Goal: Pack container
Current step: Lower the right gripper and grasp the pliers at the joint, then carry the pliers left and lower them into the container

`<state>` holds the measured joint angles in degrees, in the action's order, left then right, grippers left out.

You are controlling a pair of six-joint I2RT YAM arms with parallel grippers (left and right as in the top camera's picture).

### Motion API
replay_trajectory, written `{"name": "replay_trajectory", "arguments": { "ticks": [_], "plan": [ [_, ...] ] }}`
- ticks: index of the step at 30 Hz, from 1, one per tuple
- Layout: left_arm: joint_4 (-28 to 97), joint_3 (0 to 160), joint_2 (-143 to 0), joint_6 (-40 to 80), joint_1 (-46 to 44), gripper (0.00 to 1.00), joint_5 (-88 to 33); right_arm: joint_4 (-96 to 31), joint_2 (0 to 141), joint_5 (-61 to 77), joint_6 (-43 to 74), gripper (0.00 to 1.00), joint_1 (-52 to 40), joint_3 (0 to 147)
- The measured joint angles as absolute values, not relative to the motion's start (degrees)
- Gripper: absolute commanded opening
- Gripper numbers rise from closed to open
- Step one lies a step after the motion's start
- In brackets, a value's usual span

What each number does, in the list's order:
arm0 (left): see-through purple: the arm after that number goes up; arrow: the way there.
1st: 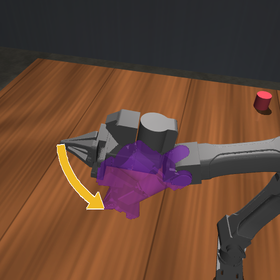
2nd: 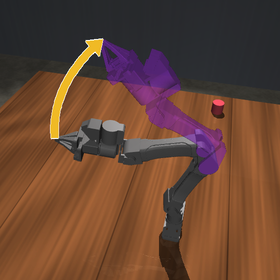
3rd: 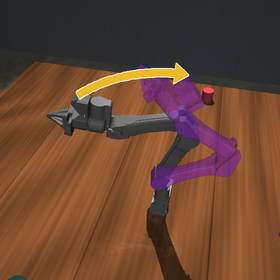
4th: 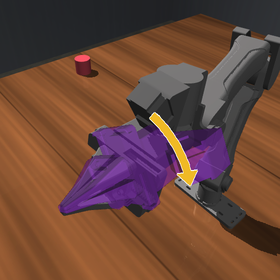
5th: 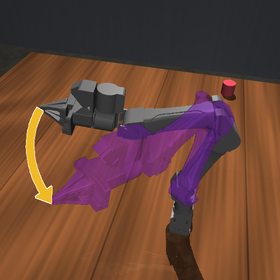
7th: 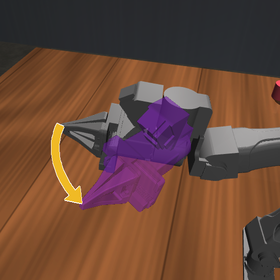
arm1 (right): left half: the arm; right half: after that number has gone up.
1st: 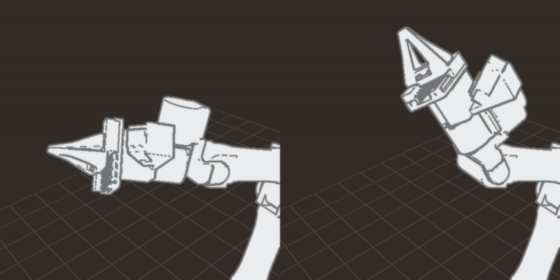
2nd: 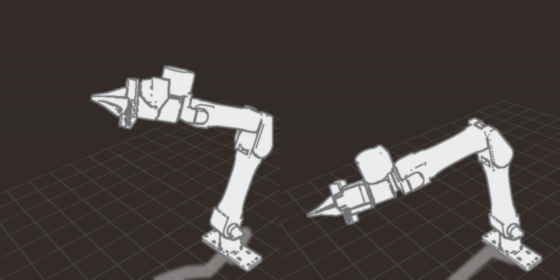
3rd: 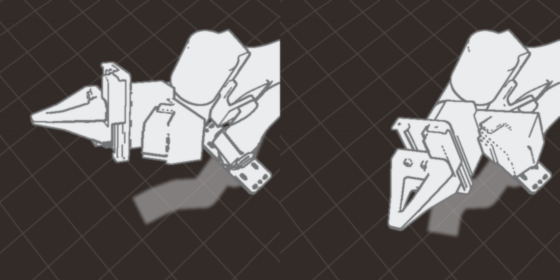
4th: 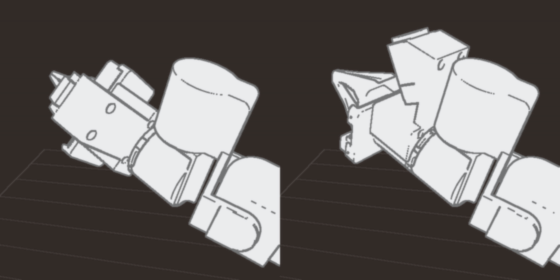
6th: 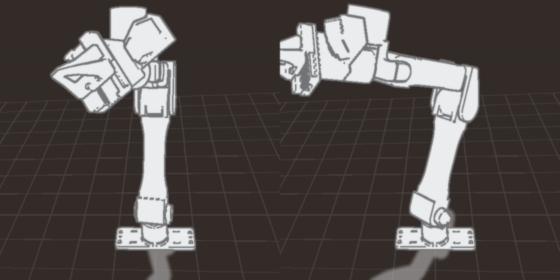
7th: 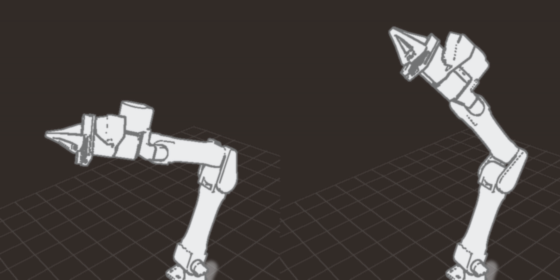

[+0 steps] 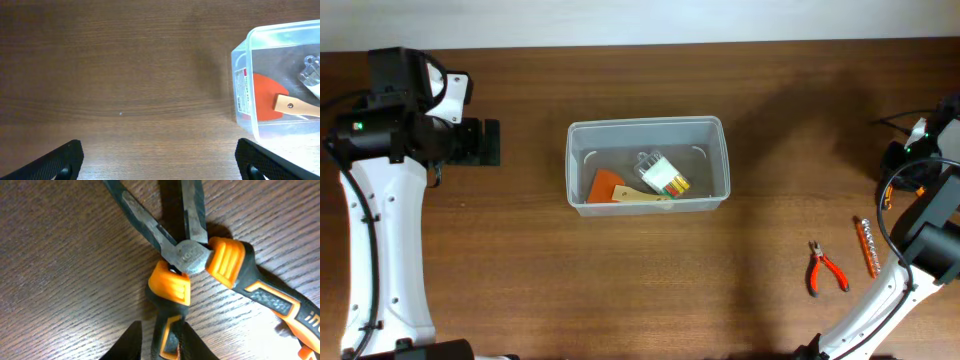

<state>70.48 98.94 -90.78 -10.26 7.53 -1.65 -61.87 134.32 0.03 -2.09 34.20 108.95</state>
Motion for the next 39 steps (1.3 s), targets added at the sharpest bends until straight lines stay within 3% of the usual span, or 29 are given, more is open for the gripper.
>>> {"name": "replay_trajectory", "arguments": {
  "ticks": [10,29,39],
  "plan": [
    [70.48,98.94,-90.78,-10.26,7.53,0.99,-1.65,-64.10,134.32,0.10,-1.45,0.04,34.20,109.47],
    [70.48,98.94,-90.78,-10.26,7.53,0.99,-1.65,-80.82,135.50,0.10,-1.72,0.04,32.88,135.72],
    [70.48,98.94,-90.78,-10.26,7.53,0.99,-1.65,-92.75,135.59,3.68,-7.79,0.04,20.08,153.34]
  ]
}}
